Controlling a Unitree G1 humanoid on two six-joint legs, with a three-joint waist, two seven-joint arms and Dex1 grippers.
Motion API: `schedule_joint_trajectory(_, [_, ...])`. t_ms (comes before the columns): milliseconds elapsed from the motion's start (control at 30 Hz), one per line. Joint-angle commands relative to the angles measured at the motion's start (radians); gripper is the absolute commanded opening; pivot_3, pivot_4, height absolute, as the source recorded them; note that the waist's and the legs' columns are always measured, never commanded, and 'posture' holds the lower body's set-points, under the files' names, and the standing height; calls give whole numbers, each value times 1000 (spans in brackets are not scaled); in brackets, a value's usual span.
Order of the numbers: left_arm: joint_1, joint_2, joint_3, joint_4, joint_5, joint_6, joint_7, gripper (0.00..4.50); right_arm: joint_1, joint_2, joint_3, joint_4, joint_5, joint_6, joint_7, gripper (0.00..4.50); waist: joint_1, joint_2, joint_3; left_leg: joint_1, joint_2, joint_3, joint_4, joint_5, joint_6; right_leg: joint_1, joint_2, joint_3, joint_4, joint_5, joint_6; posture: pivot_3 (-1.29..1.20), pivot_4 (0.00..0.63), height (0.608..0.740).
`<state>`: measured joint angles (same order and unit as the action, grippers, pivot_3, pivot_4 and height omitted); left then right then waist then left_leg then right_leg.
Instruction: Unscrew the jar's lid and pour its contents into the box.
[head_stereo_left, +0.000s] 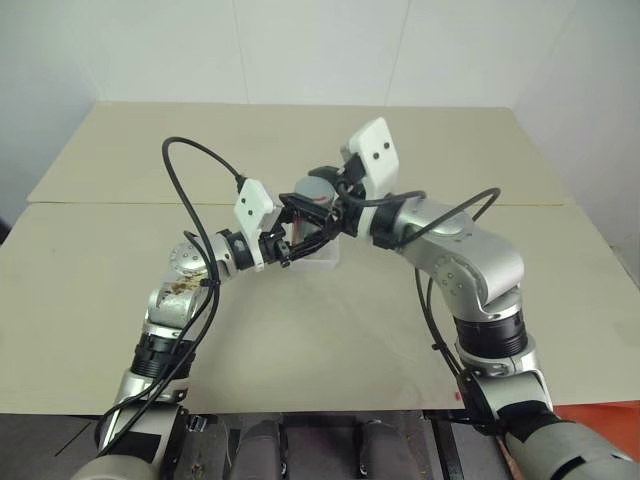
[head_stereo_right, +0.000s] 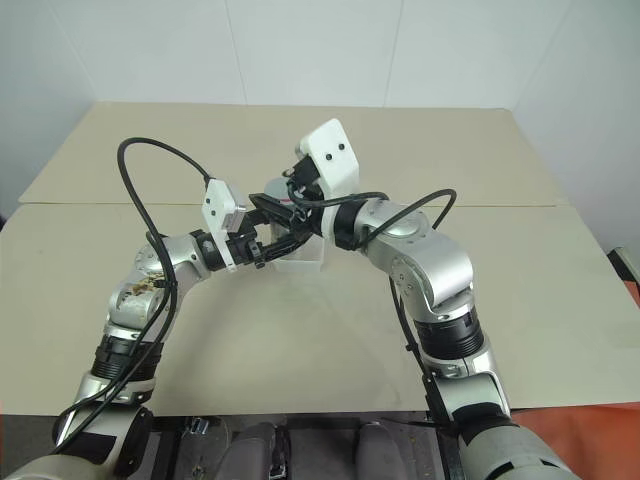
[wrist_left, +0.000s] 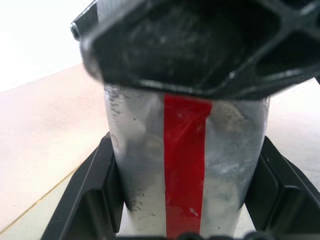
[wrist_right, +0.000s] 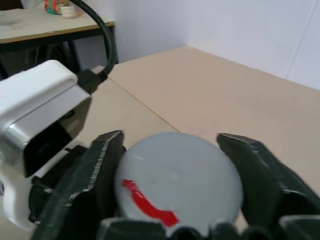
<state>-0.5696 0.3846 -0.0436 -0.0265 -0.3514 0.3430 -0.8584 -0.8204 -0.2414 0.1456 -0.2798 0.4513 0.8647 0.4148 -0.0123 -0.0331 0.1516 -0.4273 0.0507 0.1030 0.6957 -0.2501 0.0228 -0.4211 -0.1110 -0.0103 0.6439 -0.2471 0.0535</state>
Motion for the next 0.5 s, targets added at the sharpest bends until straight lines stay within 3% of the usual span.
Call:
schedule_joint_trajectory(33, [-2,7,-2,-37,-8,-16,-10,2750,-29,-7,-24,-26,-5,-9,2,2772,0,0,0,0,0,0,0,0,0,0,0,0,0,0,0,0,150,740])
schedule_joint_trajectory(233, [9,17,11,-51,-59,-2,-60,2750,-22,-26,-34,-24,25,-33,62,2772,0,0,0,0,0,0,0,0,0,0,0,0,0,0,0,0,150,740])
schedule_joint_trajectory(500, [0,108,61,-94,-330,82,-373,2750,0,-159,-60,42,209,-112,503,2772,0,0,0,0,0,0,0,-3,6,1,0,0,-1,0,0,0,150,740])
